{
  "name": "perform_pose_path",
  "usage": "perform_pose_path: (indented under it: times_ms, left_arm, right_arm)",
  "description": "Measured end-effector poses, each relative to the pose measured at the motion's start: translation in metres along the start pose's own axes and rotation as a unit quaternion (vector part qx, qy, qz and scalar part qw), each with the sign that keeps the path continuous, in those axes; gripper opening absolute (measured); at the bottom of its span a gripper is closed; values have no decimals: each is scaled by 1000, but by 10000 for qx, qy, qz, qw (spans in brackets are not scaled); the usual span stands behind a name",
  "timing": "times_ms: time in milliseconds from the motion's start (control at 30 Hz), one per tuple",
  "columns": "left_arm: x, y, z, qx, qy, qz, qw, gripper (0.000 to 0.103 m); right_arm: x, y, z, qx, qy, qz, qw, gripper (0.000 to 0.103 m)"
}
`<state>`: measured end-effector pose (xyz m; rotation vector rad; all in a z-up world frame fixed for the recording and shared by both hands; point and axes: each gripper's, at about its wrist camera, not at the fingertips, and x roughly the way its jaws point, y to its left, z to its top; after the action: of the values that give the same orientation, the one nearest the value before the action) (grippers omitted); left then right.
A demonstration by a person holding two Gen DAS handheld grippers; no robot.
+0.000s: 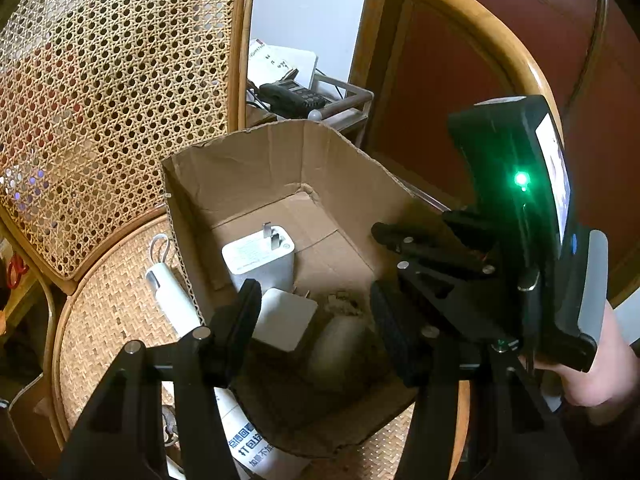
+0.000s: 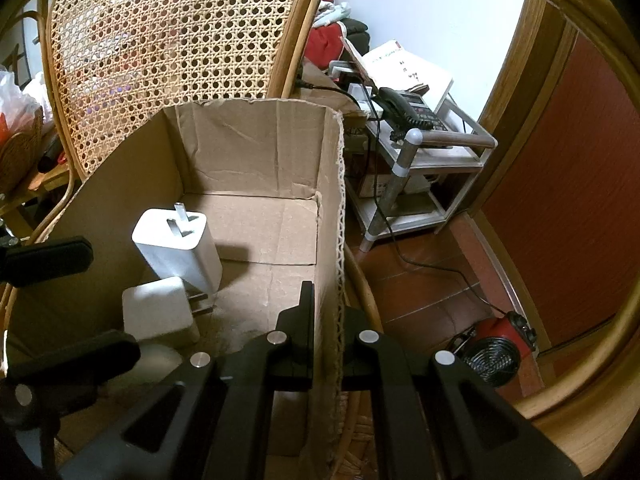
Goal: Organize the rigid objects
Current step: 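Carry the Cheers case into the box and open the left tool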
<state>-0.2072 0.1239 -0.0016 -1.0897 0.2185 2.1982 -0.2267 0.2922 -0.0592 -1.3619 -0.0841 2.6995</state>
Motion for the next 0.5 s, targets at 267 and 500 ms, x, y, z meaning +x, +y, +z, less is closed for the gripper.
perform_pose_path:
  times_ms: [267,500]
  left_arm:
    - [2,2,1,-18,-17,-3,10000,55]
    - [-2,16,0,-285,-154,-158,9993,54]
  right_arm:
    - [0,0,0,5,0,1,10000,9]
    - [0,-1,0,-2,2,-12,10000,9]
